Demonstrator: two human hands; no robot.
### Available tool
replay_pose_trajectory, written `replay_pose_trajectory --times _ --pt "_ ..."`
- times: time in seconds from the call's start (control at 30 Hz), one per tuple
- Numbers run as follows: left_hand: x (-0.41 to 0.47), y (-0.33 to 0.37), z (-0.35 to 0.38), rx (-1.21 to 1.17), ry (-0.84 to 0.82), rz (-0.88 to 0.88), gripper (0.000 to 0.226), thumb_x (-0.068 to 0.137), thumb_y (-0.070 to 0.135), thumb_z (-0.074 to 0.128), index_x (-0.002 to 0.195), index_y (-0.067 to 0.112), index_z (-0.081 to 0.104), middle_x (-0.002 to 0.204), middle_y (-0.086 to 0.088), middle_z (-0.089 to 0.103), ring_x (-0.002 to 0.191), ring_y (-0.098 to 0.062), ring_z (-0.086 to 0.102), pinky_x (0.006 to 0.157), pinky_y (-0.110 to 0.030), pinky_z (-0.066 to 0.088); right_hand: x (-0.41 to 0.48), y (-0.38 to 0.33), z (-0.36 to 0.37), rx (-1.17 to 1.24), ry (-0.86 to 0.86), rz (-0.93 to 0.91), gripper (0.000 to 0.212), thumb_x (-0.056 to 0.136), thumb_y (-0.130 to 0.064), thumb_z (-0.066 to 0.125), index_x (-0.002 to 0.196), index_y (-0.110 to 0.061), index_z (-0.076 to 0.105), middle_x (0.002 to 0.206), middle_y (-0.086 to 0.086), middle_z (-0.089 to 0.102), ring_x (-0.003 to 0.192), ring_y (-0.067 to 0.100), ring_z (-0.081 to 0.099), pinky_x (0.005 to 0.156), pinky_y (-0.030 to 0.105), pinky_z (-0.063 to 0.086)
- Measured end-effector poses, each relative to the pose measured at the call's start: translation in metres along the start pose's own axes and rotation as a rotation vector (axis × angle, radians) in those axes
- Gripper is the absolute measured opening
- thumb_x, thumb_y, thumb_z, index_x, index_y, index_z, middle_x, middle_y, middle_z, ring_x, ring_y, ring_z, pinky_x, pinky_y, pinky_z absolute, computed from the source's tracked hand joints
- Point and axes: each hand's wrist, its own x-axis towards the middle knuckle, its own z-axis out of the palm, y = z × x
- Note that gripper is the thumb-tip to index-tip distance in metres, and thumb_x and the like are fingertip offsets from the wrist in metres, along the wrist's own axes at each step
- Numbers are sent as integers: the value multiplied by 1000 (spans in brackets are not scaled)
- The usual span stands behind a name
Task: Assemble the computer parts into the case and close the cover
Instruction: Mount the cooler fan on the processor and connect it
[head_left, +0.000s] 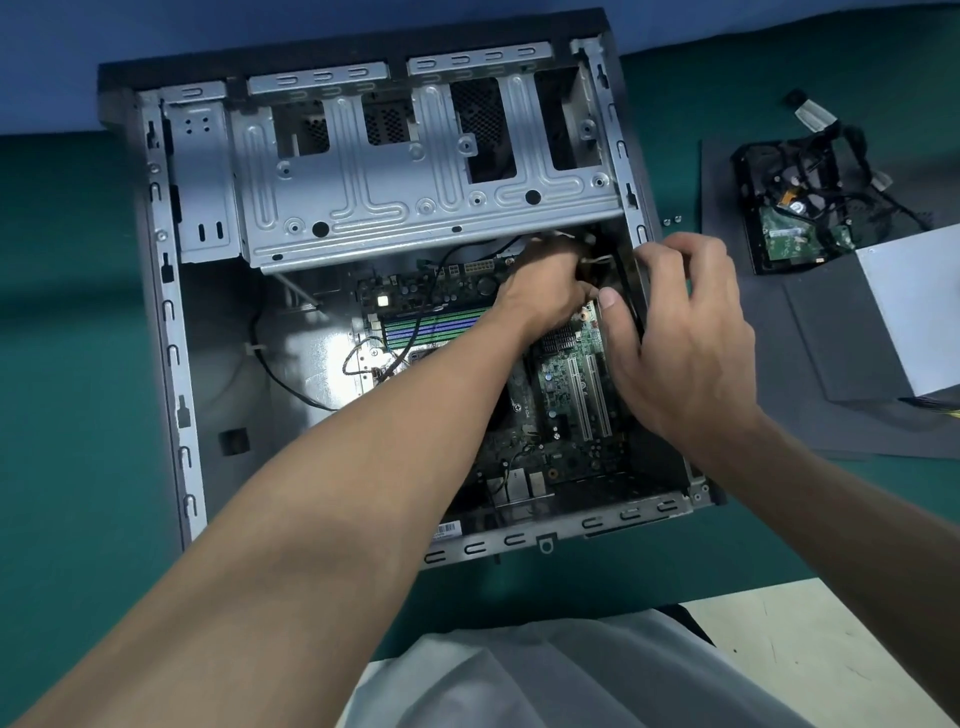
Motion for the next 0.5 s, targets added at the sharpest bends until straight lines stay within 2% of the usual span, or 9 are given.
replay_pose_trajectory --times 0.1,0.3,0.37,0.43,0.5 --pt "1 2 -1 40 8 -7 35 87 31 67 119 18 61 117 -11 64 107 -30 59 92 -39 50 0 0 0 12 0 12 34 92 -30 52 113 -4 53 115 16 51 96 31 50 57 29 32" --pt "-1 2 3 30 29 -22 35 87 33 65 119 19 59 120 -12 62 108 -32 59 88 -36 48 0 0 0 0 2 9 33 92 -31 52 113 -5 53 115 15 51 96 29 49 56 29 32" --pt "-4 1 3 62 7 -11 28 88 29 61 115 20 56 119 -12 61 108 -32 57 82 -35 42 0 0 0 0 1 12 34 92 -31 52 113 -5 53 115 15 51 97 28 49 56 29 31" --pt "-6 1 4 114 4 -14 11 90 25 56 96 21 49 104 -10 60 98 -32 57 74 -34 36 0 -1 1 -2 0 11 33 92 -31 53 113 -5 53 115 15 51 97 28 49 57 29 31" --pt "-7 1 5 142 16 -25 17 91 23 53 83 21 39 86 -4 51 84 -29 52 71 -34 33 0 0 1 -1 -1 9 33 91 -30 53 113 -5 53 115 15 51 97 28 49 57 28 30"
